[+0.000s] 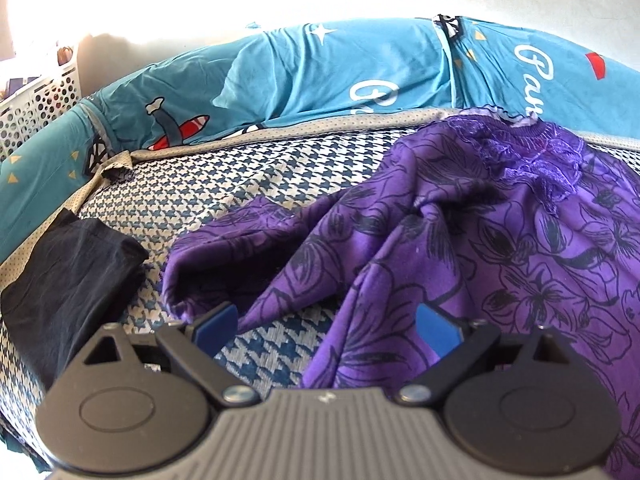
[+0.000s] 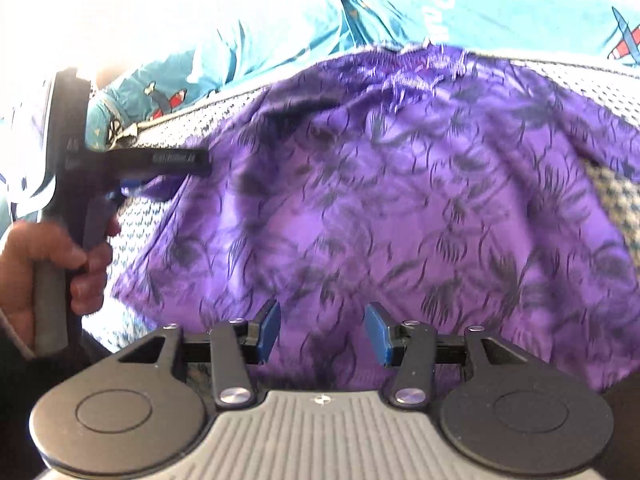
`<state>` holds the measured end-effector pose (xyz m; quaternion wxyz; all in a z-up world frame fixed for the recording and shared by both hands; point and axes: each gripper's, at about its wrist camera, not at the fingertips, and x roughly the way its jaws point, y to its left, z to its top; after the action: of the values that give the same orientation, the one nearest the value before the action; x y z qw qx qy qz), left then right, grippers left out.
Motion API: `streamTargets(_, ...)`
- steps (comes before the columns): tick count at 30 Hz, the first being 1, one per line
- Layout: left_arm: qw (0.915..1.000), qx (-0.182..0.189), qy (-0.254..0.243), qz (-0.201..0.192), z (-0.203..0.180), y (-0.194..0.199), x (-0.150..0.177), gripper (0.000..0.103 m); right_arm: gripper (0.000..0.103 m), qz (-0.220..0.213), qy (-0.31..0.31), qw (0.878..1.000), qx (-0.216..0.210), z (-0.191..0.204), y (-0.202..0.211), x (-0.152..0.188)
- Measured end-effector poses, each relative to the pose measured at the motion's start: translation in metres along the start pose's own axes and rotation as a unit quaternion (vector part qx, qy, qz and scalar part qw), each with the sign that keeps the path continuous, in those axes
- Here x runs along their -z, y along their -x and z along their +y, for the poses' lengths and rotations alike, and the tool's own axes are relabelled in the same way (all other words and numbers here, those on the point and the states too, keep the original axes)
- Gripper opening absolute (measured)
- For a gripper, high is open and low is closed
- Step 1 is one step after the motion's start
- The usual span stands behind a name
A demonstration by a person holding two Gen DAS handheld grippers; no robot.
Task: Fold clothes
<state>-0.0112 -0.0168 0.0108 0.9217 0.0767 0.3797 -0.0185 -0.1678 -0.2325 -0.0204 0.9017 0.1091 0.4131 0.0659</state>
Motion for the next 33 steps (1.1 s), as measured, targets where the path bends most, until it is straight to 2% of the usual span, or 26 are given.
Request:
streamTargets(5, 0.9988, 0.014, 0.046, 0.005, 0.015, -0.005, -0.006, 0.098, 0.048, -0.004, 0.0, 1.0, 0.0, -0.009, -0.011, -0.023)
streamTargets(11, 0.9948, 0.006, 0.102, 0.002, 0.039, -0.017, -0.02, 0.1, 0.048, 0.003, 0.014, 1.0, -0.013, -0.017, -0.03, -0.045)
streamTargets(14, 0.9915, 0.006, 0.13, 0.006, 0.055, -0.026, -0.028, 0.1, 0.048, -0.006, 0.033, 0.999, -0.017, -0.017, -0.04, -0.055)
streamTargets(27, 0.988, -0.045, 0.146, 0.024, 0.09, -0.083, -0.069, 0.103, 0.048, -0.034, -0.006, 0.998, -0.051, -0.021, -0.089, -0.111)
streamTargets(33, 0.9797, -0.039, 0.18, 0.078, 0.112, -0.117, -0.067, 0.103, 0.048, -0.053, -0.015, 0.997, -0.056, -0.014, -0.112, -0.139)
